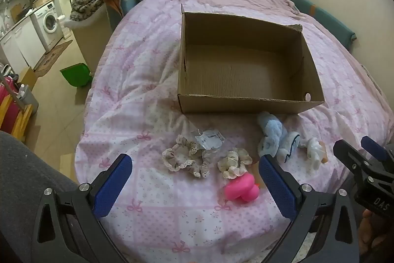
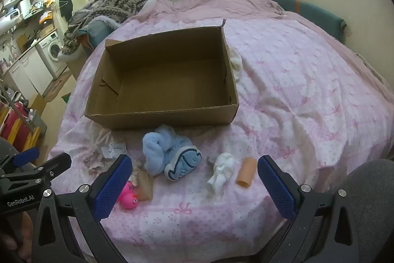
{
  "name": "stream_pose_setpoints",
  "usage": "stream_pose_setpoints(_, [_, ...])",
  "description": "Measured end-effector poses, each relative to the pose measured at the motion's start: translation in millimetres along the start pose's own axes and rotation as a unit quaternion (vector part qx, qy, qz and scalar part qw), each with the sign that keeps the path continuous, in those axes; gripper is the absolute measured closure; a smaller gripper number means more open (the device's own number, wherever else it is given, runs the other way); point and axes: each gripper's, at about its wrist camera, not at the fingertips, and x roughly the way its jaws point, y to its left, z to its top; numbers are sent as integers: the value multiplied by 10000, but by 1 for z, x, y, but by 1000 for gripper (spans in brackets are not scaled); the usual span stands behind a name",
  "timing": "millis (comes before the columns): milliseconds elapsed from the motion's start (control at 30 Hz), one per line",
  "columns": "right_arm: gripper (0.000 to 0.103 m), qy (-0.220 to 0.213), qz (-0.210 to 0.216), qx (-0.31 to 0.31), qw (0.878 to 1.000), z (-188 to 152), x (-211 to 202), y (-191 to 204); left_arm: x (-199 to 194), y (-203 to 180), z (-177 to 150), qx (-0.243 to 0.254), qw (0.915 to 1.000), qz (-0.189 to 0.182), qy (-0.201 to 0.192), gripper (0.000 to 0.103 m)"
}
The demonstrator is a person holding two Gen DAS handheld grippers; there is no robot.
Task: Organize soft objects
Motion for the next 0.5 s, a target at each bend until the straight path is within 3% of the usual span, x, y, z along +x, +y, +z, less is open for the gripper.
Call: stream_pose_setpoints(500, [0,10,43,48,10000,-1,2,-2,1,-2,-1,-24,10000,-6,25,0])
